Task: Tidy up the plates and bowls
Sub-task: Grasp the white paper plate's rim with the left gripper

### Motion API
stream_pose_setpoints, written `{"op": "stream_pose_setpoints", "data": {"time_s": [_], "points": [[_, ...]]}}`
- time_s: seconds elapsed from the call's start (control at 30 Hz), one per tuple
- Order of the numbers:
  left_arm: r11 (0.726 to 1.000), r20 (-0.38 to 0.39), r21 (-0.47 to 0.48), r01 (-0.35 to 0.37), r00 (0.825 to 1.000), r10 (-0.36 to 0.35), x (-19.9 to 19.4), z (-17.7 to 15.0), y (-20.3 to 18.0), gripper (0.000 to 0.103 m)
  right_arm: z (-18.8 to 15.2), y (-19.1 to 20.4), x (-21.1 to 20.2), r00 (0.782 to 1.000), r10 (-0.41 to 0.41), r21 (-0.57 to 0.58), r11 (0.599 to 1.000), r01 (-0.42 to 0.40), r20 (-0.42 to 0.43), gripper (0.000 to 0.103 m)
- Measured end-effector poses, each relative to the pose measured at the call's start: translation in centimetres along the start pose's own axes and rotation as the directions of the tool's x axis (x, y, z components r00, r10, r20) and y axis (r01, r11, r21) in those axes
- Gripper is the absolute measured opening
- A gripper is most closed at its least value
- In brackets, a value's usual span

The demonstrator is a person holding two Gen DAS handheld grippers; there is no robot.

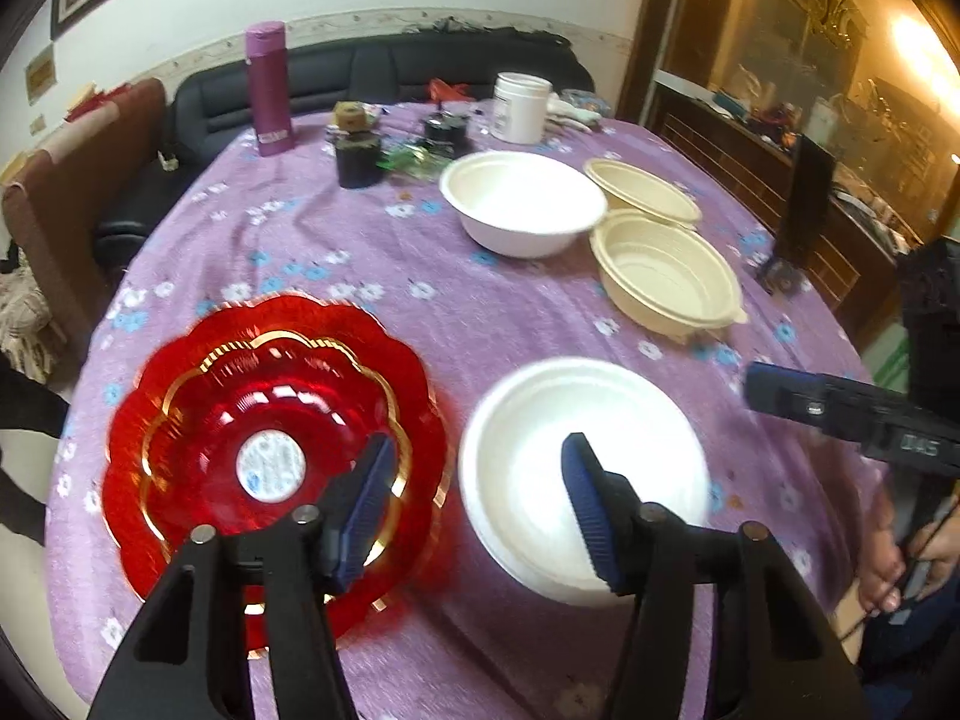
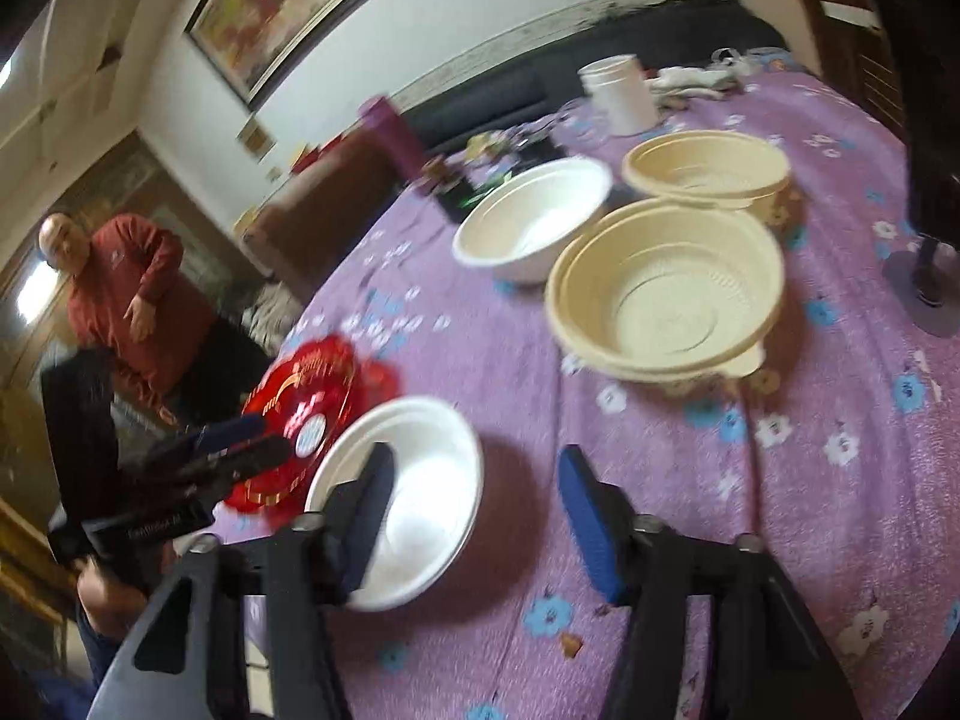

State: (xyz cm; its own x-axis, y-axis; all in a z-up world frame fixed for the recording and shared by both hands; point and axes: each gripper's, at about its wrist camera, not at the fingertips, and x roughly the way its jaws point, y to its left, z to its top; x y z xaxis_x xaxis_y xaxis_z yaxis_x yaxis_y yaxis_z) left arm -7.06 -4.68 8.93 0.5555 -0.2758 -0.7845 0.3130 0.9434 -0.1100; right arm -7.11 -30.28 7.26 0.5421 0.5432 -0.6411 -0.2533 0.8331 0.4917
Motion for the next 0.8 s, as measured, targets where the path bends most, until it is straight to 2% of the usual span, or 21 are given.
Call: {"op": "stream_pose_setpoints", "data": {"time_s": [0.07, 0.13, 0.23, 0.37, 0.43, 0.63, 0.77, 0.8], "points": [[1.000, -0.004, 0.003, 0.018, 1.000, -0.018, -0.4, -0.8, -0.3, 0.053, -0.4, 0.0, 0.5, 1.000, 0.017, -0.001, 1.000, -0.017, -0.020, 0.051], [0.999, -0.017, -0.004, 0.034, 0.999, -0.034, -0.7, -1.9, -0.5, 0.048, -0.6, -0.2, 1.1, 0.999, 0.026, 0.000, 1.000, -0.026, -0.037, 0.042], [0.999, -0.048, -0.023, 0.043, 0.998, -0.044, -0.4, -3.8, -0.8, 0.047, -0.8, -0.2, 1.7, 0.998, 0.029, -0.005, 1.000, -0.030, -0.051, 0.041], [0.994, -0.076, -0.071, 0.082, 0.993, -0.088, 0.6, -5.0, -0.3, 0.034, -1.0, 0.4, 2.1, 0.998, 0.020, -0.031, 0.999, -0.022, -0.059, 0.041], [0.991, -0.083, -0.090, 0.098, 0.991, -0.105, 1.2, -5.1, 0.0, 0.028, -1.0, 0.6, 2.4, 0.998, 0.003, -0.044, 0.999, -0.006, -0.064, 0.036], [0.988, -0.075, -0.118, 0.097, 0.992, -0.106, 2.7, -3.9, 0.0, 0.027, -1.5, 1.0, 3.2, 0.996, -0.015, -0.062, 0.998, 0.009, -0.084, 0.027], [0.994, -0.069, -0.091, 0.066, 0.995, -0.073, 3.1, -3.5, -0.7, 0.025, -1.8, 1.4, 3.4, 0.996, -0.045, -0.089, 0.995, 0.038, -0.082, 0.010], [0.994, -0.064, -0.085, 0.067, 0.995, -0.072, 3.1, -3.5, -0.9, 0.025, -1.8, 1.4, 3.3, 0.996, -0.033, -0.083, 0.996, 0.026, -0.085, 0.008]]}}
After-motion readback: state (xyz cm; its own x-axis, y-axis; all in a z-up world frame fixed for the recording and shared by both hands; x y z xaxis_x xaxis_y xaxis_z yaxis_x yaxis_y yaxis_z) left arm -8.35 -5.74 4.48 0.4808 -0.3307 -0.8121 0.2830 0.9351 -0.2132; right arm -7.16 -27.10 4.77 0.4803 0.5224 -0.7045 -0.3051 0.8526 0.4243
